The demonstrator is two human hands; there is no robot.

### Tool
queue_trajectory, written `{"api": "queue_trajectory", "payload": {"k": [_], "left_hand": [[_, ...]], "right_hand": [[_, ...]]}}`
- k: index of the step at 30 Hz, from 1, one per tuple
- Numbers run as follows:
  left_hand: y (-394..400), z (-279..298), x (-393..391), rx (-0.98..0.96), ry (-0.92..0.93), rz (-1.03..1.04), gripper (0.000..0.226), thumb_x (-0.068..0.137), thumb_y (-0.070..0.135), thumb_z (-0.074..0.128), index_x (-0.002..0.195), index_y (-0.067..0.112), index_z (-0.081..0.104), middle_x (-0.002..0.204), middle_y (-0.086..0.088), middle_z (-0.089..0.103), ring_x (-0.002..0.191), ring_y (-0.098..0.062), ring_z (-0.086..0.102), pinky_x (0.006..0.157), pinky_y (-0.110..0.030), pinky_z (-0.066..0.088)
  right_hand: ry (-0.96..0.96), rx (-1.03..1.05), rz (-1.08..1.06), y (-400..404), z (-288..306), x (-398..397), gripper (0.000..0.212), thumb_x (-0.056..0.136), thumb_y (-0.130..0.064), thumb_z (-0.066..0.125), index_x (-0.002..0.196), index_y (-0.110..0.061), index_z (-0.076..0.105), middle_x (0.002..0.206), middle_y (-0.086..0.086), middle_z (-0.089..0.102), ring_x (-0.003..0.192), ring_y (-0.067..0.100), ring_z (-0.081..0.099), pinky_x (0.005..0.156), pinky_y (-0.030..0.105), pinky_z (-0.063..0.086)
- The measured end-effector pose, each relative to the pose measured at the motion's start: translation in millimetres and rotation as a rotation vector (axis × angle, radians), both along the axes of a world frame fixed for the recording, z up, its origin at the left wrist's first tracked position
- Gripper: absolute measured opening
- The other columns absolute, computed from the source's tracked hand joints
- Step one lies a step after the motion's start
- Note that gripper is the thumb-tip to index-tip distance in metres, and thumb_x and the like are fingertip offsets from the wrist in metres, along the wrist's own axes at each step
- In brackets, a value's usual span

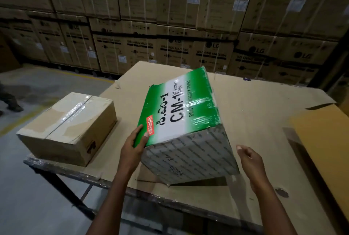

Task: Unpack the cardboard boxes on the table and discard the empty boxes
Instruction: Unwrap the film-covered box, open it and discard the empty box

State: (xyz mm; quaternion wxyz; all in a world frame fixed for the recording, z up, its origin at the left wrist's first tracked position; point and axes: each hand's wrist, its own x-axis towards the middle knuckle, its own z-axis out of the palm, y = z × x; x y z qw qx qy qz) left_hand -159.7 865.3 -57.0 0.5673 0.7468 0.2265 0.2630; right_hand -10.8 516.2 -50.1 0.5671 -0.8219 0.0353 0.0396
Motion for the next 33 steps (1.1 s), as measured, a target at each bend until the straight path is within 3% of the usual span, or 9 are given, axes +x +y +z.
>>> {"api": "queue_trajectory", "payload": {"k": [5, 11, 13, 16, 18, 21, 25, 29, 33], "left_hand": [[-40.8, 13.9, 18.0, 0.037, 0.003, -0.043, 0.054, 0.094, 0.047, 0.065, 0.145, 0.037, 0.051, 0.137, 0.014, 0.053, 0.122, -0.006, 0.055, 0.1, -0.029, 0.048], [-79.6, 6.0, 26.1, -0.132, 0.044, -0.19, 0.071, 0.085, 0.067, 0.062, 0.148, 0.04, 0.044, 0.14, 0.009, 0.058, 0.123, -0.012, 0.06, 0.101, -0.041, 0.053], [-91.0, 6.5, 26.3, -0.138, -0.018, -0.186, 0.058, 0.091, 0.062, 0.054, 0.141, 0.035, 0.053, 0.133, 0.015, 0.064, 0.12, -0.005, 0.062, 0.102, -0.038, 0.052], [-94.9, 0.2, 23.7, -0.211, -0.04, -0.187, 0.065, 0.094, 0.065, 0.045, 0.146, 0.028, 0.049, 0.139, 0.008, 0.061, 0.124, -0.009, 0.06, 0.098, -0.038, 0.053], [-93.2, -12.8, 21.1, -0.202, 0.003, -0.221, 0.07, 0.091, 0.072, 0.041, 0.147, 0.03, 0.047, 0.14, 0.002, 0.059, 0.124, -0.021, 0.059, 0.096, -0.048, 0.052], [-94.3, -22.1, 18.1, -0.248, 0.047, -0.255, 0.067, 0.088, 0.076, 0.045, 0.143, 0.037, 0.048, 0.14, 0.008, 0.059, 0.13, -0.02, 0.057, 0.1, -0.05, 0.052], [-103.3, -9.3, 18.8, -0.259, 0.004, -0.234, 0.072, 0.078, 0.085, 0.047, 0.139, 0.046, 0.047, 0.133, 0.015, 0.063, 0.124, -0.011, 0.06, 0.1, -0.047, 0.052], [-103.6, 8.4, 26.5, -0.183, -0.024, -0.264, 0.062, 0.085, 0.075, 0.047, 0.14, 0.047, 0.049, 0.135, 0.016, 0.063, 0.127, -0.009, 0.058, 0.105, -0.05, 0.049], [-98.3, 33.5, 39.0, 0.046, -0.082, -0.3, 0.079, 0.084, 0.071, 0.059, 0.153, 0.039, 0.038, 0.156, 0.019, 0.042, 0.144, -0.001, 0.037, 0.119, -0.042, 0.036]], "right_hand": [[-0.064, 0.12, 0.005, -11.8, 40.7, -6.1, 0.041, 0.106, -0.048, 0.045, 0.133, -0.024, 0.066, 0.128, -0.006, 0.061, 0.118, 0.02, 0.057, 0.104, 0.046, 0.048], [-0.046, 0.255, -0.01, -30.4, 63.2, -6.5, 0.03, 0.104, -0.048, 0.049, 0.118, -0.029, 0.068, 0.105, -0.018, 0.068, 0.092, 0.003, 0.063, 0.075, 0.03, 0.049], [-0.045, 0.232, -0.017, -35.7, 55.8, -1.2, 0.035, 0.102, -0.045, 0.056, 0.13, -0.024, 0.063, 0.117, -0.007, 0.068, 0.097, 0.006, 0.064, 0.081, 0.034, 0.052], [-0.019, 0.128, -0.031, -39.4, 45.8, 5.4, 0.05, 0.099, -0.048, 0.06, 0.142, -0.025, 0.053, 0.125, -0.001, 0.061, 0.108, 0.018, 0.06, 0.095, 0.042, 0.052], [-0.011, 0.079, 0.014, -36.6, 39.7, 4.3, 0.047, 0.096, -0.056, 0.061, 0.137, -0.033, 0.055, 0.121, -0.006, 0.063, 0.11, 0.019, 0.062, 0.095, 0.043, 0.053], [-0.021, 0.105, 0.013, -33.3, 25.2, 3.4, 0.05, 0.082, -0.072, 0.06, 0.126, -0.049, 0.056, 0.116, -0.009, 0.07, 0.105, 0.02, 0.069, 0.091, 0.052, 0.058], [0.022, 0.227, -0.028, -27.6, 25.2, 4.6, 0.037, 0.099, -0.044, 0.062, 0.134, -0.033, 0.06, 0.117, -0.001, 0.072, 0.102, 0.021, 0.071, 0.081, 0.044, 0.061], [0.049, 0.325, -0.051, -30.1, 26.6, 6.2, 0.031, 0.102, -0.036, 0.058, 0.133, -0.029, 0.061, 0.112, 0.002, 0.074, 0.095, 0.02, 0.072, 0.066, 0.033, 0.056], [0.16, 0.511, -0.115, -37.3, 18.9, 12.7, 0.02, 0.103, -0.03, 0.056, 0.119, -0.019, 0.061, 0.109, 0.009, 0.071, 0.093, 0.025, 0.068, 0.08, 0.046, 0.058]]}}
